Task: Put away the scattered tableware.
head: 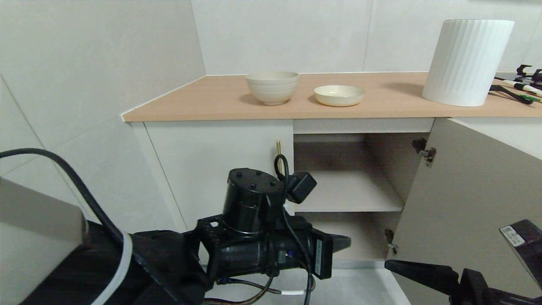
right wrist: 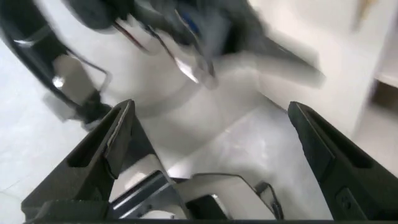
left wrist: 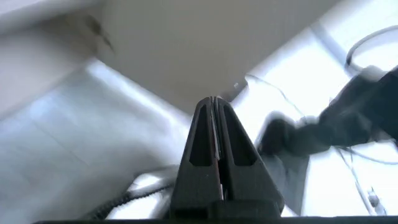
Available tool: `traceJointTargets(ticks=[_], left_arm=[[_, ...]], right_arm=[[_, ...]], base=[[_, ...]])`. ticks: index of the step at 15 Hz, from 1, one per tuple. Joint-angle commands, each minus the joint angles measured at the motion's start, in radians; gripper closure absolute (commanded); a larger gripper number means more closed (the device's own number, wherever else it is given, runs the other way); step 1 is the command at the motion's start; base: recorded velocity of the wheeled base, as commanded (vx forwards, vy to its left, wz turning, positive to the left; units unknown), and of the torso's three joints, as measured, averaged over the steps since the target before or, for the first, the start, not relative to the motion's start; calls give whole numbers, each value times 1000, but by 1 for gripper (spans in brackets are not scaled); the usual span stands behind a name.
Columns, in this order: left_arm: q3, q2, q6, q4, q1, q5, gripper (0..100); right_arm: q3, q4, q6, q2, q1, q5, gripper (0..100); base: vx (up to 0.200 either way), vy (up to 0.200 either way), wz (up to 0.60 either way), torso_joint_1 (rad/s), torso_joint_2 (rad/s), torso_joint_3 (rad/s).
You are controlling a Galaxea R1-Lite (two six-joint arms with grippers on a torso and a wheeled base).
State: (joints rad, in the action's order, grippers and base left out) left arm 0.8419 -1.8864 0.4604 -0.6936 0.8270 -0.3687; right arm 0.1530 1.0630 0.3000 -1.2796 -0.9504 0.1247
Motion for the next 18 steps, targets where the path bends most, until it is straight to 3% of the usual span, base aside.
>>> traceJointTargets(ticks=[1,5,7,9,10,12,14,17,18], left_arm=[[-139,199,-2,-53,-129,42,100],[-234,317,-5,-47,-241,44,100],[-234,380,-89,-1,-371,48,100],[-228,432,-164,97,-428,71,100],[-227,472,-197,158,-448,117,100],[-187,494,-209,189,-444,200,100],[-159,503,-209,192,-427,211,100],[-142,477,-209,192,-424,208,100],[-138,471,-209,192,-422,208,0]], right_arm=[[186,-14,1,-196,176,-42,0],[412,-84,-4,-354,200,-69,0],[591,-348,-47,-386,252,-126,0],[680,-518,-91,-388,286,-129,0],[705,-535,-91,-385,288,-129,0],[735,-552,-91,-365,285,-129,0],[813,-666,-90,-356,288,-137,0],[869,-726,-59,-343,309,-183,0],[867,-736,-51,-330,309,-183,0]], base=[[0,0,0,0,0,0],[0,0,0,0,0,0],[0,0,0,0,0,0],[0,0,0,0,0,0],[0,0,0,0,0,0],[0,0,0,0,0,0],[0,0,0,0,0,0],[0,0,0,0,0,0],[0,0,0,0,0,0]])
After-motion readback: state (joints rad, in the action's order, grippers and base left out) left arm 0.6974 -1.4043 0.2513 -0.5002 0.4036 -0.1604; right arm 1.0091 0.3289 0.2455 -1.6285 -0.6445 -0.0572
